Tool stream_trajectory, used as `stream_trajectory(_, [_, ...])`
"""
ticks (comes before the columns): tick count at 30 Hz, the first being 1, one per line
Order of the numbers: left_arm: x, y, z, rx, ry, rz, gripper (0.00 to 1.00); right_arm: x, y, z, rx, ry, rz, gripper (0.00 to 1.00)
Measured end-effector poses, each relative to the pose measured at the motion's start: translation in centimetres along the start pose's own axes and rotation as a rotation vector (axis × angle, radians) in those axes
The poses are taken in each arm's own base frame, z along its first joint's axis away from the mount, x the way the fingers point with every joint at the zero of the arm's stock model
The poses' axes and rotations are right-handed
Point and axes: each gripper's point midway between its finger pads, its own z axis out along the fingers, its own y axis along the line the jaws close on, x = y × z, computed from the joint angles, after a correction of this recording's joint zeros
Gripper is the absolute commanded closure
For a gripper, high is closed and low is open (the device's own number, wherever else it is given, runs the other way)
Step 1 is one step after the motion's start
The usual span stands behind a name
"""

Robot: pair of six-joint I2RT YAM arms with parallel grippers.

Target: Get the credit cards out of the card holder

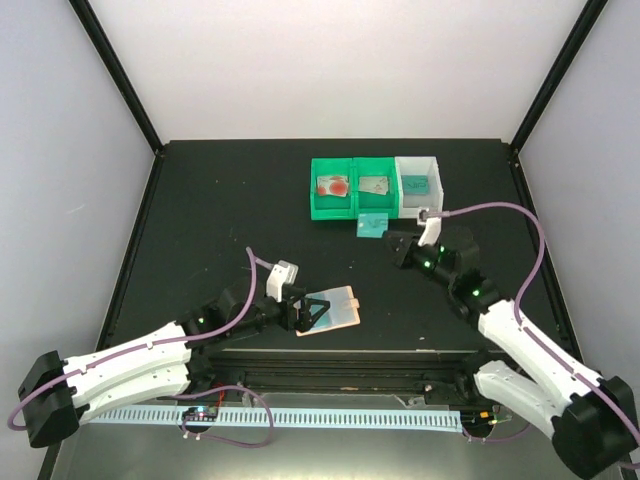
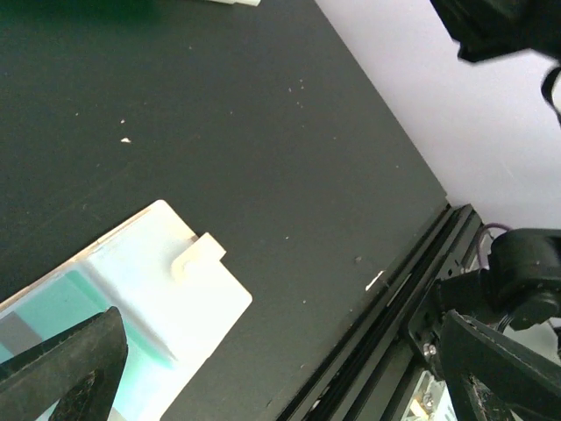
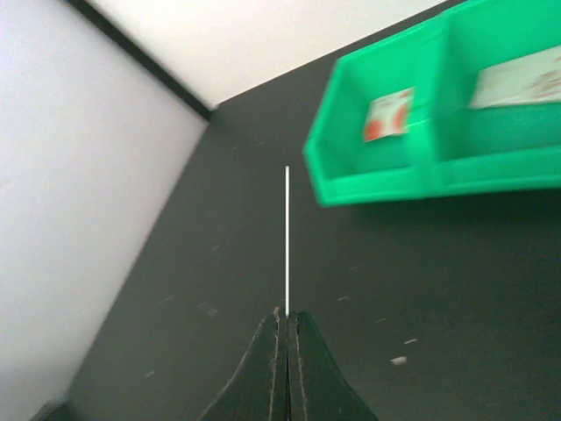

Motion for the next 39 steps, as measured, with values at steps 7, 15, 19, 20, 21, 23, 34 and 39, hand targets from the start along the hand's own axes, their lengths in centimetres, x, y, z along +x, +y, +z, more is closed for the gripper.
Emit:
stream_trajectory(7, [0.7, 0.7, 0.0, -0.028, 0.027, 0.028, 0.01, -5.7, -6.1, 1.0, 0.187, -0.036, -0.026, 0.99])
stream_trajectory(15, [0.8, 0.8, 0.0, -0.031, 0.034, 0.028, 0.01, -10.1, -11.8, 2.7, 0.326, -0.024, -0.066, 0.99])
stream_trajectory(19, [0.9, 0.8, 0.1, -0.029, 0.039, 0.027, 0.01, -11.7, -15.6, 3.3, 0.402, -0.006, -0.058, 0.99])
stream_trajectory(20, [1.0, 0.8, 0.1, -0.032, 0.041, 0.027, 0.01, -11.8, -16.3, 3.4, 0.415, 0.000, -0.055, 0.99])
stream_trajectory(21, [1.1, 0.9, 0.2, -0.034, 0.044, 0.027, 0.01, -12.0, -17.3, 3.5, 0.432, 0.006, -0.052, 0.99])
stream_trajectory(23, [1.1, 0.9, 0.2, -0.036, 0.046, 0.027, 0.01, -12.2, -18.7, 3.9, 0.459, 0.024, -0.046, 0.99])
stream_trajectory(34, [0.9, 0.3, 0.4, -0.020, 0.061, 0.043, 0.01, -13.7, -22.8, 7.2, 0.526, 0.101, -0.069, 0.99])
stream_trajectory(39, [0.5, -0.3, 0.5, -0.004, 0.061, 0.054, 0.01, -13.9, -24.7, 9.0, 0.542, 0.141, -0.070, 0.99])
